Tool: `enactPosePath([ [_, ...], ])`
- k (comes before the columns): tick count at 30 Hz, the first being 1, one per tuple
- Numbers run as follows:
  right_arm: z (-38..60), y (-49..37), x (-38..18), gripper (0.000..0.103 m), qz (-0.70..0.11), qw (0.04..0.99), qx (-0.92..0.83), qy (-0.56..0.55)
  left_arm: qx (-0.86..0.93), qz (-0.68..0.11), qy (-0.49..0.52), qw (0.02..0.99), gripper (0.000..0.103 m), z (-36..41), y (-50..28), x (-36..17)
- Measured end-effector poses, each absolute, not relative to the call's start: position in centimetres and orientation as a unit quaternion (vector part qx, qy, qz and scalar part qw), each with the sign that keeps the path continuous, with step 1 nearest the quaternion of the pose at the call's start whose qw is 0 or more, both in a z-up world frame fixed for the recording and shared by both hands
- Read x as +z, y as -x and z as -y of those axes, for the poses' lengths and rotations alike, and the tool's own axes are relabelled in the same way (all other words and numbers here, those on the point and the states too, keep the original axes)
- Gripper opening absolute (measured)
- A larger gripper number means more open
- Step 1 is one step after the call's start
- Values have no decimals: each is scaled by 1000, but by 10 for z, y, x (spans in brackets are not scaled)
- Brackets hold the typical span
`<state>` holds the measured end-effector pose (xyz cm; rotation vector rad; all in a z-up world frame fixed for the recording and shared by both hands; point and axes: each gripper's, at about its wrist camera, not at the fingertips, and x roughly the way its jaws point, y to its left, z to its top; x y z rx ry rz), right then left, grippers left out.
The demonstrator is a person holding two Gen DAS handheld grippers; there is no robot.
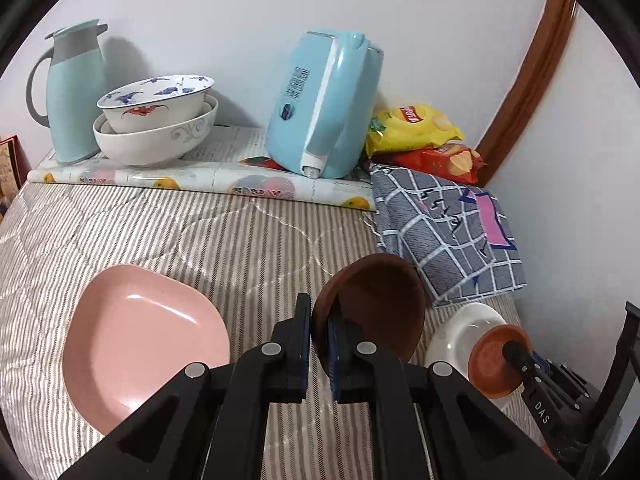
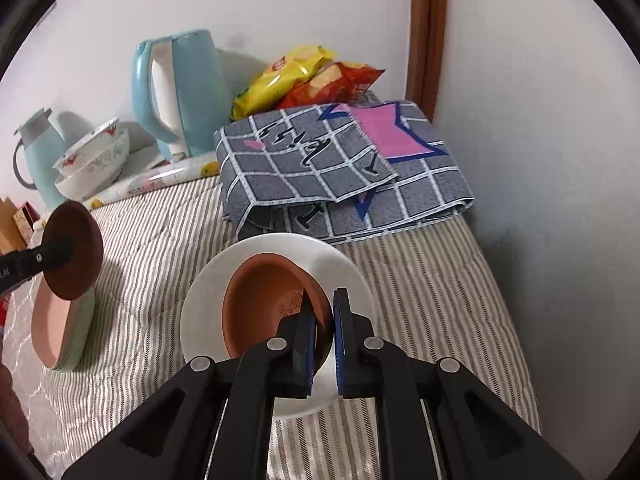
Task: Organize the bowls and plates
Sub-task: 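Lower the brown bowl into the white bowl and open the right gripper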
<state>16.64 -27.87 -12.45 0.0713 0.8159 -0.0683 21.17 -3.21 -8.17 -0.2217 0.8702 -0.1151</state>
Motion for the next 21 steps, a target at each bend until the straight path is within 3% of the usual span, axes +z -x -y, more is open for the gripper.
enactPosePath([
  [21,268,-193,-151,8,-444,895,-27,-20,-57,-429,109,895,8,31,-227,-94],
])
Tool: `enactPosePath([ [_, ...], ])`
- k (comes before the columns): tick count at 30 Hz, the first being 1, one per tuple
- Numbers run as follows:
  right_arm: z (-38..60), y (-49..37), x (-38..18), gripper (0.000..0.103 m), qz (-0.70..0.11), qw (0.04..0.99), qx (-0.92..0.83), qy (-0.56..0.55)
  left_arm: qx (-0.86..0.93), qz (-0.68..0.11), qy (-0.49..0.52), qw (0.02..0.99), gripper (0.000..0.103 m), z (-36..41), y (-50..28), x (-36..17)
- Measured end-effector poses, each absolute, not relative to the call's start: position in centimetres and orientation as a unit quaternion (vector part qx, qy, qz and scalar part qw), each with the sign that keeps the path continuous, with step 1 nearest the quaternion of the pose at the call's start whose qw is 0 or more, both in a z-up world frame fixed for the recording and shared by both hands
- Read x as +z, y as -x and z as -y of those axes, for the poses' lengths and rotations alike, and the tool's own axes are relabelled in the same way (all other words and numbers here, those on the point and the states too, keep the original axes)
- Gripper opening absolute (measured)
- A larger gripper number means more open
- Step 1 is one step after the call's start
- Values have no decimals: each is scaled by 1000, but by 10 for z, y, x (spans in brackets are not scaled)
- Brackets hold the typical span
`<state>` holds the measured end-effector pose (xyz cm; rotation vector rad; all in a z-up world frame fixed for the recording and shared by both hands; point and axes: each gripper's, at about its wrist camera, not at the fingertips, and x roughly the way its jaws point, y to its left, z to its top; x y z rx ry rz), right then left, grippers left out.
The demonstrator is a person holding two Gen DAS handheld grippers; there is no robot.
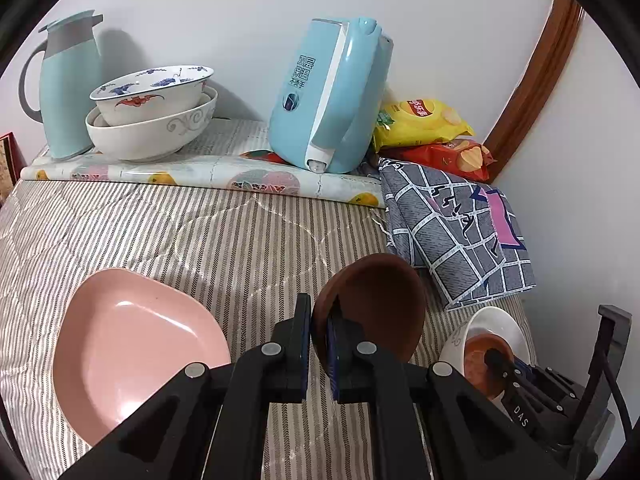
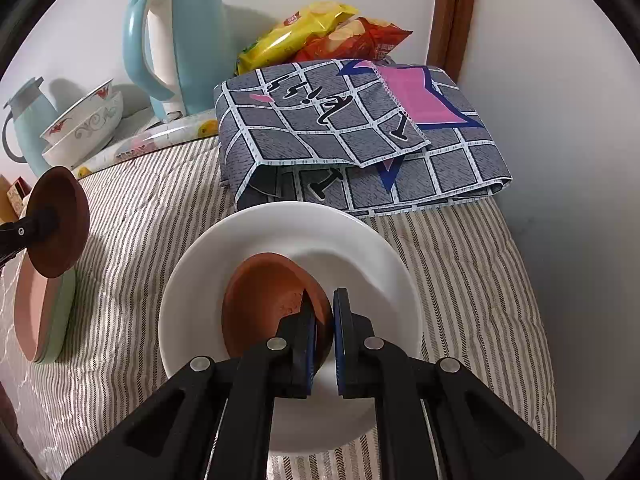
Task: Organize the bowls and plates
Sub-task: 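Lower the brown bowl into the white bowl and open the right gripper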
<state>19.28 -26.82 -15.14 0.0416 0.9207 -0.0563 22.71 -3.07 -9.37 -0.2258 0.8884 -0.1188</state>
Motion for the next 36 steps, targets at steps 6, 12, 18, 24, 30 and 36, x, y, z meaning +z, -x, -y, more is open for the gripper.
enactPosePath([
  [6,266,-198,-153,8,-453,891,-36,-1,-60,-429,109,895,8,31,-228,-94],
  [12,268,-201,-158,12,-471,881,-35,3,-60,-434,114,892,8,32,-230,-99],
  [18,265,-201,-159,13,-474,879,-39,21,-62,-434,110,892,8,35,-229,-100],
  [24,263,-200,-159,16,-476,878,-35,23,-69,-435,107,891,8,38,-227,-99],
  [30,261,-195,-153,38,-464,885,-37,30,-72,-435,107,891,8,40,-222,-97],
  [36,262,-188,-147,38,-459,888,-33,21,-76,-430,105,894,8,43,-214,-91],
])
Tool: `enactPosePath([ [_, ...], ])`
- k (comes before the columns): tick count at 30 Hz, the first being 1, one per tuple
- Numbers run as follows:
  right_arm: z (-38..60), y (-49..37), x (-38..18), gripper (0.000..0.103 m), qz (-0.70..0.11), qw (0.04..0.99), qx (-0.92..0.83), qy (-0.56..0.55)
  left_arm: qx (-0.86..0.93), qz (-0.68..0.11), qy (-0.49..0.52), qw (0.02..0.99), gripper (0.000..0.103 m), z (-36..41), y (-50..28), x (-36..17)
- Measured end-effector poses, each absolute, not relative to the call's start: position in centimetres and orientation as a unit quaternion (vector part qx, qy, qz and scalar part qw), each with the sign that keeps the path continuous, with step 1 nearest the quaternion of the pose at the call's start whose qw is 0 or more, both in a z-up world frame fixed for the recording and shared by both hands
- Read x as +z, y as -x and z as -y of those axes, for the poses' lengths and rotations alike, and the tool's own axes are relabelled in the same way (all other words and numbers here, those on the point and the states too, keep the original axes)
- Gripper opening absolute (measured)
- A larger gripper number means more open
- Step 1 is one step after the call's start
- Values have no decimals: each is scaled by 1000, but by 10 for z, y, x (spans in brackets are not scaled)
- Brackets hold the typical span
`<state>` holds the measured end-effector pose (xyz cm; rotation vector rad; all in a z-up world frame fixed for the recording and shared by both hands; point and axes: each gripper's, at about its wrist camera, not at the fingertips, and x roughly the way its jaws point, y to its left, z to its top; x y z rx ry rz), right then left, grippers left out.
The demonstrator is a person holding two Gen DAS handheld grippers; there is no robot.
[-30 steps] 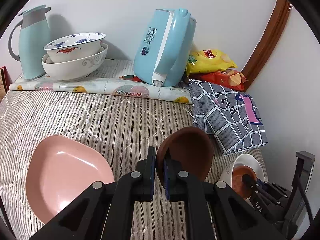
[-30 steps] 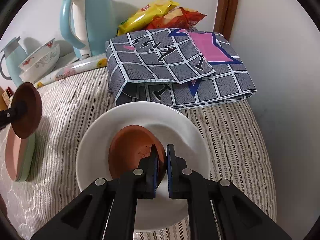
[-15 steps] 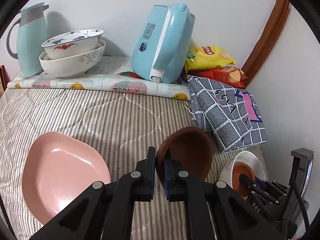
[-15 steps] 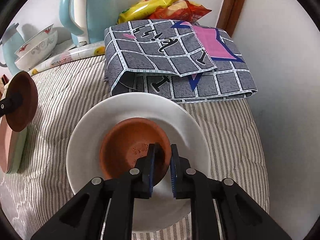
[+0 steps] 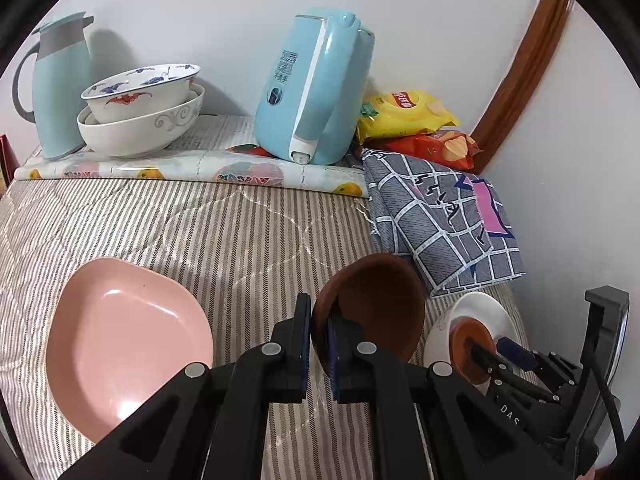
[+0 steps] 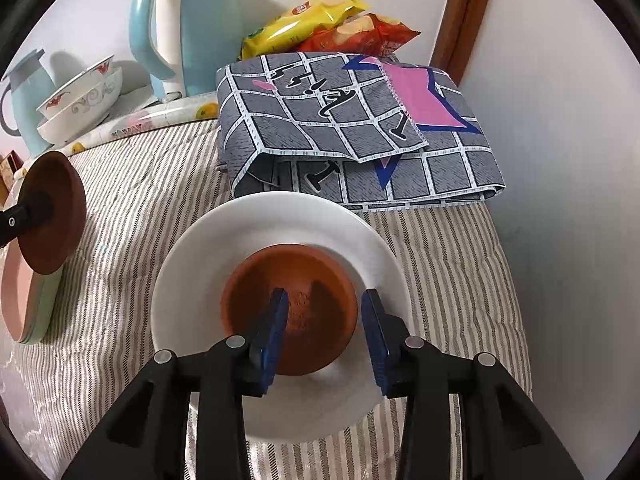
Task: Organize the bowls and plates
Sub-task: 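Lower the brown bowl into the white bowl and open the right gripper, then carry the left gripper's brown bowl over the white bowl and lower it in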
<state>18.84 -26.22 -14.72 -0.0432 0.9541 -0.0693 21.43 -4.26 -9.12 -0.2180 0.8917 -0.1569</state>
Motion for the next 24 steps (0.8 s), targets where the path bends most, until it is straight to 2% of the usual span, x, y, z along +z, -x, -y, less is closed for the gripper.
enactPosePath([
  [13,293,-147,-110,38,-402,914,-38,-26,-105,-424,94,895,8,78,-196,-78],
  [24,351,-120,-113,38,-393,913,-82,-72,-136,-436,72,887,8,127,-192,-85],
])
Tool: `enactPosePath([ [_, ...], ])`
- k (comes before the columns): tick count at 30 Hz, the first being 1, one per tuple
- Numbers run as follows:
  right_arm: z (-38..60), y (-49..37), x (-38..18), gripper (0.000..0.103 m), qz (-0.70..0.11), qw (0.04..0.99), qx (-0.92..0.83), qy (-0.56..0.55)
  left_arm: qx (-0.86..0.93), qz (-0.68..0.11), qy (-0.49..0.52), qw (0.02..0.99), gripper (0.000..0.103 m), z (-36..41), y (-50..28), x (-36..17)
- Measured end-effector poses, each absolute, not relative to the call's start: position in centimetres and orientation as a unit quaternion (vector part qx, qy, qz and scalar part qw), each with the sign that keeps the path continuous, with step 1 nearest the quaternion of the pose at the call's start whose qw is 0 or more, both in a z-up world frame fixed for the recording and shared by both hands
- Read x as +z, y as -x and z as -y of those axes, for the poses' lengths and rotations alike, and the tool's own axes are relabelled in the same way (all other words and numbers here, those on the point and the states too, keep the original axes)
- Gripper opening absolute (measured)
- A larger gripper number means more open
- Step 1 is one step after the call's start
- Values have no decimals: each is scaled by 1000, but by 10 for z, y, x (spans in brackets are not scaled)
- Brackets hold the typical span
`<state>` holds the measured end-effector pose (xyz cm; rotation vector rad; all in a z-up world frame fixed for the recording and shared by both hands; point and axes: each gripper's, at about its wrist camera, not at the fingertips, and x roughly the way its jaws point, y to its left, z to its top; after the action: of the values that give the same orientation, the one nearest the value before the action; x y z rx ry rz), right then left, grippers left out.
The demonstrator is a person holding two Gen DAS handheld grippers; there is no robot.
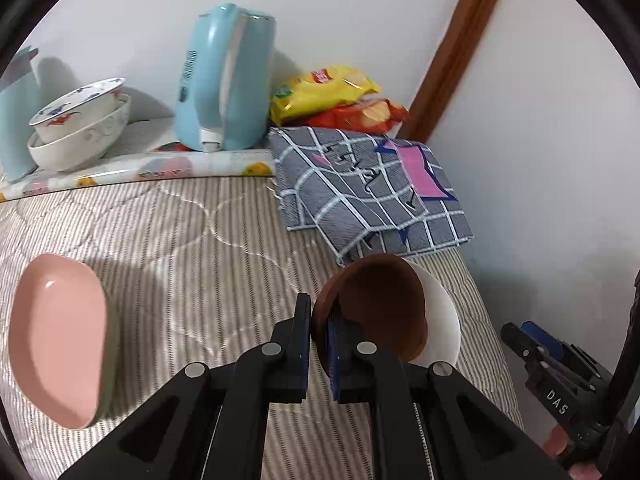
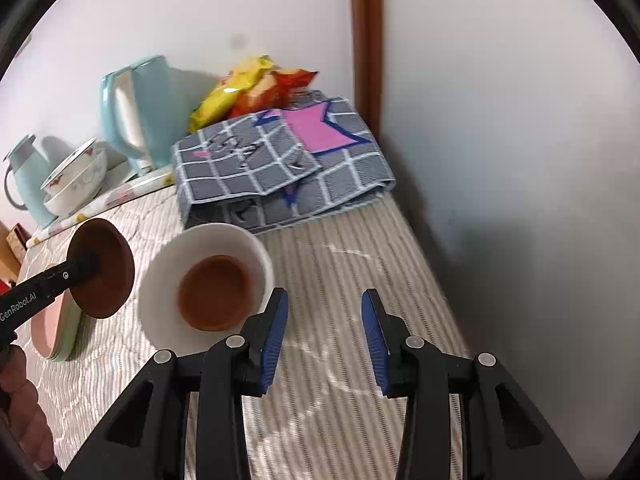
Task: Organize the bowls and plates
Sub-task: 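Carry the left gripper's brown bowl over the white bowl and lower it in, then open the left gripper to release the brown bowl into the white bowl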
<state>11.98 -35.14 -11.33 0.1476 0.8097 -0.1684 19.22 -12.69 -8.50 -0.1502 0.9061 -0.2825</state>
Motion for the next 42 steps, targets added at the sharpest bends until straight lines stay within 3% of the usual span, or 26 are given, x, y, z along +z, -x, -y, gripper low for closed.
enactPosePath([
  [20,396,-111,-137,38,-409,900,-102,-107,-152,-474,43,866,8,182,-211,-115],
  [42,394,-120,-141,38,-418,897,-93,-105,-159,-493,33,855,10,194,-221,-128],
])
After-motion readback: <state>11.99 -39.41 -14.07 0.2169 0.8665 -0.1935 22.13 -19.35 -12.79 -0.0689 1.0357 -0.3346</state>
